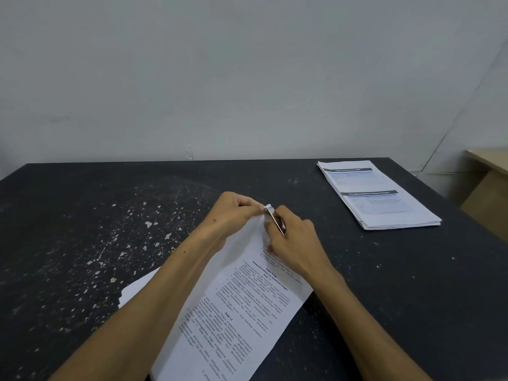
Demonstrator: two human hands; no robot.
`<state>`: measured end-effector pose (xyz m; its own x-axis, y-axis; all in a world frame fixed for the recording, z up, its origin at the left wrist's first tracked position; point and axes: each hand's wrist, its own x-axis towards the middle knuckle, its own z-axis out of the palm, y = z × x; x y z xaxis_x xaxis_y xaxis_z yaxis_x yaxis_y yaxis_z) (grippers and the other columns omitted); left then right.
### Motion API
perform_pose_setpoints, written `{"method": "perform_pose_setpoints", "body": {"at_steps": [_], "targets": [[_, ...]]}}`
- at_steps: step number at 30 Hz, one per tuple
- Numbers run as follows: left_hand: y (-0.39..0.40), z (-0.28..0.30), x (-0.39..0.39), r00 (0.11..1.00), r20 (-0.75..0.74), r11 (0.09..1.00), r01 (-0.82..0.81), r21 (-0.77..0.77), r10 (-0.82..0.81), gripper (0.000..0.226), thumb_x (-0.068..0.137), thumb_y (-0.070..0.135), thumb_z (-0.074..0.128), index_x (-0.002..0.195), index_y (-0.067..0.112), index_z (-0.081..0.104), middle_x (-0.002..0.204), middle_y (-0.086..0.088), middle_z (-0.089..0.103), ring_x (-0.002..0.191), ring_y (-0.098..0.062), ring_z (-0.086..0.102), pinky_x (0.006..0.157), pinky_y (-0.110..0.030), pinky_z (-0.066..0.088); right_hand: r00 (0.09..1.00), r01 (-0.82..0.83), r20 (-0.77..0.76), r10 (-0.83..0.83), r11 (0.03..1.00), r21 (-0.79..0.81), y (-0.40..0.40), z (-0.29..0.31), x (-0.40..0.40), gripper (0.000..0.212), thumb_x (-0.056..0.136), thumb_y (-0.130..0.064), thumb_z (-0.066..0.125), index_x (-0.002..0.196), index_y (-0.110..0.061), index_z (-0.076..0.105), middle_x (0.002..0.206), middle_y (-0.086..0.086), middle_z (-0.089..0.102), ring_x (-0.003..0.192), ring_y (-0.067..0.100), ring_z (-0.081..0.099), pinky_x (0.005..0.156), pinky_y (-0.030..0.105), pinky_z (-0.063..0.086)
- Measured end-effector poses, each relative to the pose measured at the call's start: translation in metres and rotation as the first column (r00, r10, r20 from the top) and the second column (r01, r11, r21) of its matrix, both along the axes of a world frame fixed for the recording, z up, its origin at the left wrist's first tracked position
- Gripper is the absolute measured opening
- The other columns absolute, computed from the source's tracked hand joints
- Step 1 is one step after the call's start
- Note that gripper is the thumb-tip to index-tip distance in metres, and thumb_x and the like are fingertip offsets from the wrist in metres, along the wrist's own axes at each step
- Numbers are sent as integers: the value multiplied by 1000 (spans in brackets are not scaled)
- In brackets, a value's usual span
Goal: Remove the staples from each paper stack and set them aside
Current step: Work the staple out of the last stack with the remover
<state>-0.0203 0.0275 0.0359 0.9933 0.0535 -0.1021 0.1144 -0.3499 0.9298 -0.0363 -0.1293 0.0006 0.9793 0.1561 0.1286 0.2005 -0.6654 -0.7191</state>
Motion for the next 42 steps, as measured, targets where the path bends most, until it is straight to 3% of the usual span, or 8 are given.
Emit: {"method": "perform_pose_setpoints", "body": {"at_steps": [4,11,20,24,29,33,38,42], "targets": [[-1,-6,0,998,58,999,-37,-23,39,13,97,22,72,88,26,80,89,17,71,87,2,61,66,-14,41,1000,21,-13,-21,1000,21,4,1,0,21,105,-44,48,104,-24,53,98,1,67,89,22,70,85,44,61],[-2,-7,0,997,55,998,-57,-7,57,12,97,23,72,89,26,81,92,16,70,91,-3,62,70,-20,46,1000,12,-3,-12,1000,21,-1,-1,1,21,105,-45,49,91,-31,49,91,-1,67,84,19,71,81,40,61],[-1,-8,-2,994,96,998,-52,-25,54,9,95,20,73,93,22,82,95,12,75,94,-3,65,71,-17,46,999,34,15,-34,999,3,2,-6,2,23,106,-47,44,104,-25,51,94,-1,66,85,18,69,80,39,60],[-5,-9,-5,992,96,996,-77,-40,81,11,95,19,72,89,24,80,97,10,73,94,-3,63,70,-16,44,998,44,44,-43,999,-14,4,-6,-1,23,108,-44,43,108,-22,49,90,0,66,78,15,67,71,32,57],[-9,-8,-7,992,71,993,-105,-53,109,9,96,23,72,92,22,80,101,8,71,95,-7,61,69,-18,43,993,63,108,-53,994,-91,8,-7,-4,21,109,-44,41,111,-23,45,87,-2,65,74,16,65,74,40,60],[-8,-5,-10,991,50,990,-120,-74,124,10,97,23,71,93,21,80,94,11,69,91,-5,59,75,-22,45,992,81,107,-62,980,-180,14,-4,-6,31,109,-45,38,126,-20,43,96,-2,66,77,13,63,71,27,50],[-8,-5,-14,997,5,993,-73,-88,74,11,94,22,73,90,20,83,95,9,75,96,-7,65,82,-27,52,995,29,97,-38,996,89,4,-5,1,20,108,-48,40,105,-29,44,84,-1,66,72,16,68,64,37,59],[-5,-4,-15,993,-37,986,-118,-120,115,12,95,25,72,95,18,82,91,4,75,84,-11,68,66,-23,52,1000,15,24,-20,982,190,-6,-5,4,20,108,-44,42,96,-29,48,85,5,70,70,13,74,76,46,63]]}}
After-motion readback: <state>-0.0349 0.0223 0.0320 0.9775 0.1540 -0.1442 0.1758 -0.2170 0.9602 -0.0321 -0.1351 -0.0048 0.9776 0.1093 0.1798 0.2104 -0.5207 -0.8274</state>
